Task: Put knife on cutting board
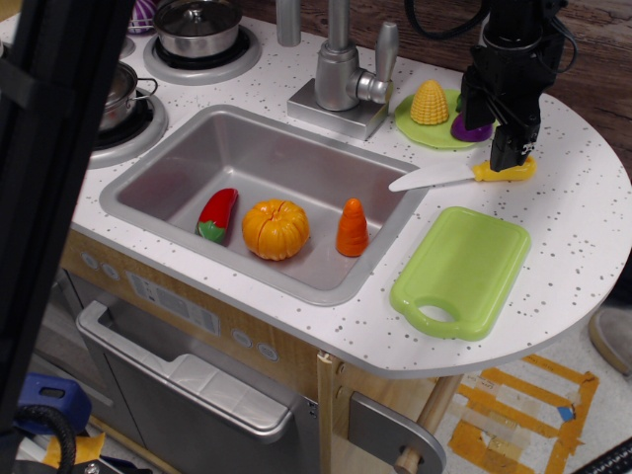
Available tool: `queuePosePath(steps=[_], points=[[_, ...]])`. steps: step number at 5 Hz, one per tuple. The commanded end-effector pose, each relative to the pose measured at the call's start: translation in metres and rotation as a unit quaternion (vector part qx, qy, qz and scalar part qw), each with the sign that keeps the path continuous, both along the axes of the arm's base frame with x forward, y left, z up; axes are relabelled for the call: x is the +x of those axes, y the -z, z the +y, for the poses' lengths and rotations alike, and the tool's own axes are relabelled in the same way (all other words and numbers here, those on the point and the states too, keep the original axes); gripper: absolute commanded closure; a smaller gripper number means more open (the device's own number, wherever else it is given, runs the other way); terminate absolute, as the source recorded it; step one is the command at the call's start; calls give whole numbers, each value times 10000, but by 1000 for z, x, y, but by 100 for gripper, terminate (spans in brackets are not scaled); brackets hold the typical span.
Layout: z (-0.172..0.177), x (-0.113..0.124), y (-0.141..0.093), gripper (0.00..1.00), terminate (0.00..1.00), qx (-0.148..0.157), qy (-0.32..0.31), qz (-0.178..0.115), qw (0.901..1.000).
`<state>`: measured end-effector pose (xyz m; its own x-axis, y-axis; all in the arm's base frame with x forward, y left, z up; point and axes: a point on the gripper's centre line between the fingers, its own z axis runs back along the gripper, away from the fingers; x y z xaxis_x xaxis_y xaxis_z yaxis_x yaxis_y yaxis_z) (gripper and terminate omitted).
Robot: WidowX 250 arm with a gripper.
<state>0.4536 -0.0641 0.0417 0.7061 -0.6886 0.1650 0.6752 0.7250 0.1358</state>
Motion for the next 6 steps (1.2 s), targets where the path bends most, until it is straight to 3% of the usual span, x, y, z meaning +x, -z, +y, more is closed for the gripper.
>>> queuePosePath(steps=[1, 3, 5, 6], points=[[0, 0, 0, 0, 0, 0, 0, 0, 10000], [2, 8, 10, 0, 0, -37, 147, -93, 9998], [9, 13, 19, 0, 0, -366, 224, -68, 9991], [11, 15, 21, 100, 0, -451, 228, -73, 9987]])
